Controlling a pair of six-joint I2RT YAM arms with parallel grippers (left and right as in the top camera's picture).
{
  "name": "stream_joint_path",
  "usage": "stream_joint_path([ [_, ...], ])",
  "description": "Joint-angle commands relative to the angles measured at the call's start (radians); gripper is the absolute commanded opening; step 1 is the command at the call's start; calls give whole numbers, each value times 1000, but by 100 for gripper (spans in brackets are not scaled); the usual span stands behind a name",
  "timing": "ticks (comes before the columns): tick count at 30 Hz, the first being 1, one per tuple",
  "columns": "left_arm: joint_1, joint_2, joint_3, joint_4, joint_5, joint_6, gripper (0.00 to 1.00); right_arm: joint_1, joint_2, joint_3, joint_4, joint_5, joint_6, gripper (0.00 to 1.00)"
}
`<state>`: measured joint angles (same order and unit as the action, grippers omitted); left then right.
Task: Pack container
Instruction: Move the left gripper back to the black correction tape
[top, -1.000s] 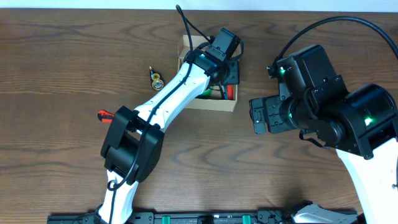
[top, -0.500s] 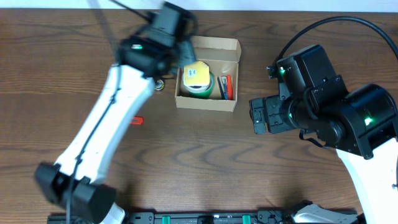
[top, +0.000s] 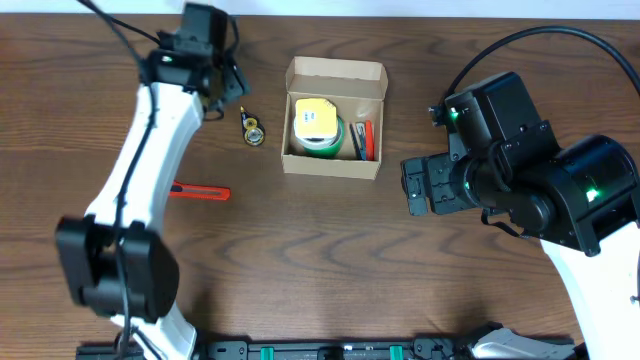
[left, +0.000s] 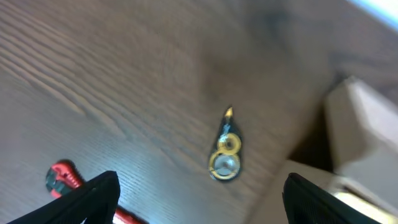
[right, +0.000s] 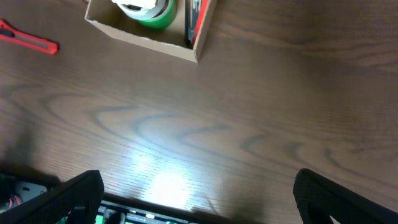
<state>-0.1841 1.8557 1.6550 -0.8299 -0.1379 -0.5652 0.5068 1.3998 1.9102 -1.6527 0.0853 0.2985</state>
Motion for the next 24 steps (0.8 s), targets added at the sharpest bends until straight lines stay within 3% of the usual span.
stream_joint_path([
  [1,-3,60,-48,36,58,59,82,-8,1,3,0,4,-15,99],
  [24,-16,304,-69,202,183,148,76,-8,1,3,0,4,-15,99],
])
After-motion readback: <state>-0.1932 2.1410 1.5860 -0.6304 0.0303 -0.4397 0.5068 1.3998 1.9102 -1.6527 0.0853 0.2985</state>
